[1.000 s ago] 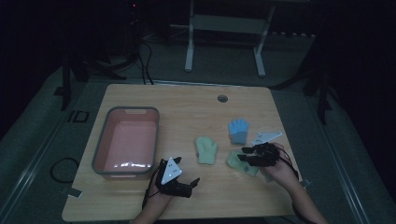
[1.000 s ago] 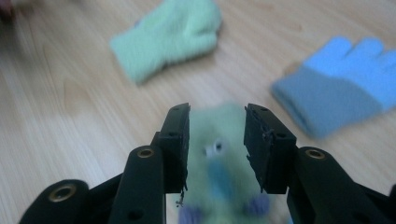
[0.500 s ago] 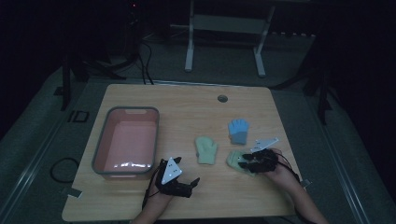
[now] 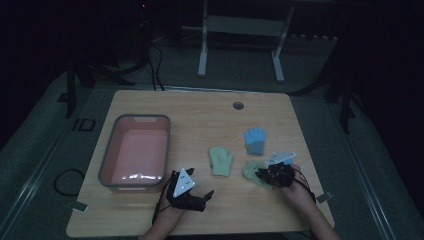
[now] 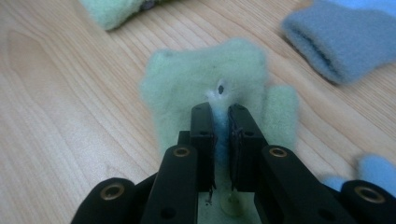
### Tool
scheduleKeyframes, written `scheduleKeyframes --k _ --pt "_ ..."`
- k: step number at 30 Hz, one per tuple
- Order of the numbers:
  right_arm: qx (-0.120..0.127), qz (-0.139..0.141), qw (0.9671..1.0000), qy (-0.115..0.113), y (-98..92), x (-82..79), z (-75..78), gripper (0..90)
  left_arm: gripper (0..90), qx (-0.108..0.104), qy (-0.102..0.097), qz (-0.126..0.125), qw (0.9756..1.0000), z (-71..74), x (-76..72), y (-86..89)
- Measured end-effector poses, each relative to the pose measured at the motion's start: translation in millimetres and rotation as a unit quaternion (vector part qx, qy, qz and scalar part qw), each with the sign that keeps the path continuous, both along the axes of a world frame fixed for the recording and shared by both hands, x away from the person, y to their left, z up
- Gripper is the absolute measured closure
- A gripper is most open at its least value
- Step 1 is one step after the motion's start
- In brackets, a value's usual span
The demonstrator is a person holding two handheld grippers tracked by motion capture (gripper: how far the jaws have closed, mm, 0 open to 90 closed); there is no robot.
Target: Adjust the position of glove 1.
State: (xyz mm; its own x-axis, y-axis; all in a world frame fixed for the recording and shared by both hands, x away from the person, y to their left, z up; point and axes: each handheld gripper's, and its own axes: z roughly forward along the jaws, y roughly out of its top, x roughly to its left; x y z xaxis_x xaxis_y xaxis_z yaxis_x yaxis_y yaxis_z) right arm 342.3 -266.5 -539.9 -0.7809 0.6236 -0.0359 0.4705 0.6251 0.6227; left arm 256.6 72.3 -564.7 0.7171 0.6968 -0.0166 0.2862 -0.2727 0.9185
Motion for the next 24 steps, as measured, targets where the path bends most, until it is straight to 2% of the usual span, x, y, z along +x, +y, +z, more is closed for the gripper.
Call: scheduleKeyframes --k 3,4,6,9,12,17,19,22,23,24 --pt "-0.008 -0.014 0.9999 -0.003 3.6 -2.2 0.9 82.7 0.9 0.001 0.0 0.002 1.0 0.0 -0.1 -0.2" --pt "-0.016 -0.027 0.9995 -0.007 7.0 -4.8 1.7 83.5 0.9 0.004 -0.002 0.002 1.0 0.1 -0.2 -0.5" --pt "-0.002 -0.049 0.9988 0.001 8.5 -6.2 4.5 85.0 0.9 0.005 -0.003 0.001 1.0 0.1 -0.6 -0.7" --pt "0.023 -0.076 0.9968 -0.003 12.3 -12.2 16.4 85.3 0.9 0.005 -0.003 0.001 1.0 0.1 -0.6 -0.8" --pt "0.053 -0.108 0.9928 -0.009 17.2 -19.7 33.2 85.4 0.9 0.003 -0.002 0.002 1.0 0.1 -0.3 -0.4" --pt "0.08 -0.166 0.9829 -0.011 26.1 -28.9 52.0 85.4 0.9 0.005 -0.003 0.003 1.0 0.1 -0.6 -0.7" --pt "0.093 -0.195 0.9763 -0.012 28.0 -31.7 55.2 85.4 0.9 0.006 -0.004 0.002 1.0 0.1 -0.7 -1.1" --pt "0.098 -0.23 0.9682 -0.015 31.6 -36.9 56.0 85.4 0.9 0.006 -0.005 0.002 1.0 0.1 -0.7 -0.9" --pt "0.104 -0.244 0.964 -0.015 31.3 -38.9 54.9 85.4 0.9 0.006 -0.005 0.002 1.0 0.1 -0.7 -0.8" --pt "0.102 -0.253 0.9618 -0.018 31.5 -41.1 52.9 85.5 0.9 0.006 -0.004 0.002 1.0 0.1 -0.6 -0.8"
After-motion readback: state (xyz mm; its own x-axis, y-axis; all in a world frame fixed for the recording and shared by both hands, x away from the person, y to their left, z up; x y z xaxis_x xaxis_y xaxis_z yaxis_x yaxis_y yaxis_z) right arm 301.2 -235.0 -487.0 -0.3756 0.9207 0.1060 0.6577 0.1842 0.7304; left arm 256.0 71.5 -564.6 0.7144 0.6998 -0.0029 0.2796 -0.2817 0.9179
